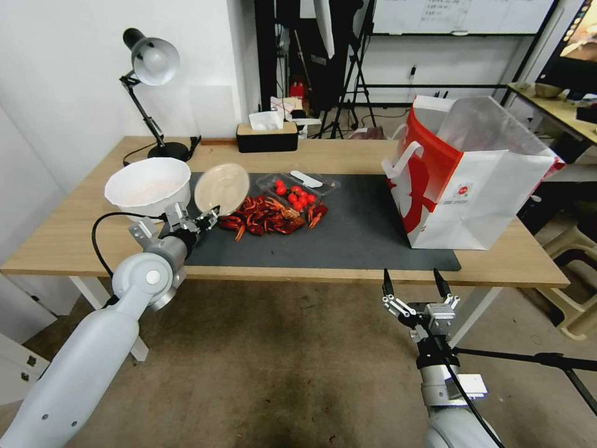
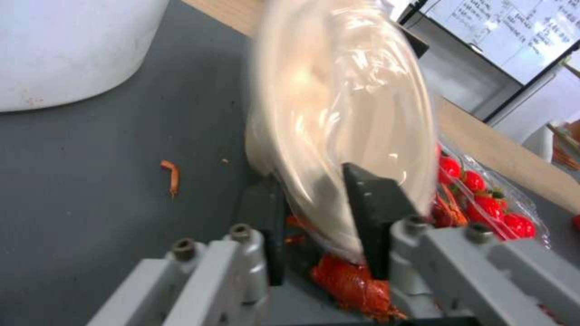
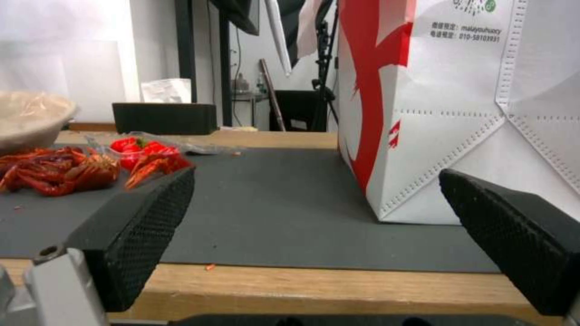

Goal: Pick up the trash from the table and place it into the takeout bag.

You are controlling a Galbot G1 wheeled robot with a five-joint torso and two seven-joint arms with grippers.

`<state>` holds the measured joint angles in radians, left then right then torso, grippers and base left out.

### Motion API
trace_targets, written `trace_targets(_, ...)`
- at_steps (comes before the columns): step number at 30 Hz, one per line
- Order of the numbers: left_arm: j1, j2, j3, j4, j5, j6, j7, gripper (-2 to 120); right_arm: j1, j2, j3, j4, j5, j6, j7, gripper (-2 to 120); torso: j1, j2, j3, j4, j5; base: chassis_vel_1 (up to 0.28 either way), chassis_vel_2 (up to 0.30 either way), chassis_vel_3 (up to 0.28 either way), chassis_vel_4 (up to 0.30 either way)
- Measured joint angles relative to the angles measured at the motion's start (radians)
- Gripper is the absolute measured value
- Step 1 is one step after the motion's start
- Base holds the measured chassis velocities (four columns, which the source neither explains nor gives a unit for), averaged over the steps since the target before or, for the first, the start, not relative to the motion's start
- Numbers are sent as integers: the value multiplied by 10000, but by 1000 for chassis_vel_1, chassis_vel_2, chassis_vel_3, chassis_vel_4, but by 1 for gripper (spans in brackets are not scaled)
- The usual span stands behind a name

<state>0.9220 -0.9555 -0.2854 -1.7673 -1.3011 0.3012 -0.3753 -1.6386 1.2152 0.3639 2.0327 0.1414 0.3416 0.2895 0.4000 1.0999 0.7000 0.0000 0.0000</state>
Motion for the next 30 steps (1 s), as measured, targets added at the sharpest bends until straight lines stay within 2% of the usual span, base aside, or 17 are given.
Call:
trace_targets(2, -1, 8, 1, 0, 2, 0, 11, 19, 2, 0, 0, 0, 0, 0, 0, 100, 0, 0, 0, 0, 0, 0, 0, 0, 0)
trace_targets(4, -4, 32, 7, 0, 43, -19, 55, 7, 20, -3, 0, 0, 0, 0, 1, 100, 0, 0, 0, 0, 0, 0, 0, 0, 0)
trace_targets(7, -19, 46, 12, 10, 87, -86, 109, 1, 55, -5, -17, -7, -3, 0, 3, 100, 0, 1, 0, 0, 0, 0, 0, 0, 0)
trace_targets(13, -23, 134, 37, 9, 350, -385, 330, 1, 99, 3, -49, -19, -35, -10, 3, 100, 0, 1, 0, 1, -1, 0, 0, 0, 0)
trace_targets(22, -70, 400, 138, -255, 1068, -854, 1057, 1, 93, 10, -53, -19, -63, -14, 2, 100, 0, 1, 0, 1, 0, 0, 0, 0, 0)
trace_targets(25, -238, 567, 295, -282, 1359, -1166, 1672, 1, 57, 22, -53, -11, -83, -13, 1, 100, 0, 1, 0, 0, -1, 0, 0, 0, 0)
trace_targets(26, -238, 567, 295, -282, 1359, -1166, 1672, 1, 57, 22, -53, -11, -83, -13, 1, 100, 0, 1, 0, 0, -1, 0, 0, 0, 0)
trace_targets(29, -569, 832, 564, -184, 1467, -1609, 2719, 1, 41, 27, -53, -3, -98, -13, -3, 100, 0, 1, 0, -1, 0, 0, 0, 0, 0)
trace_targets(30, -569, 832, 564, -184, 1467, -1609, 2719, 1, 41, 27, -53, -3, -98, -13, -3, 100, 0, 1, 0, -1, 0, 0, 0, 0, 0)
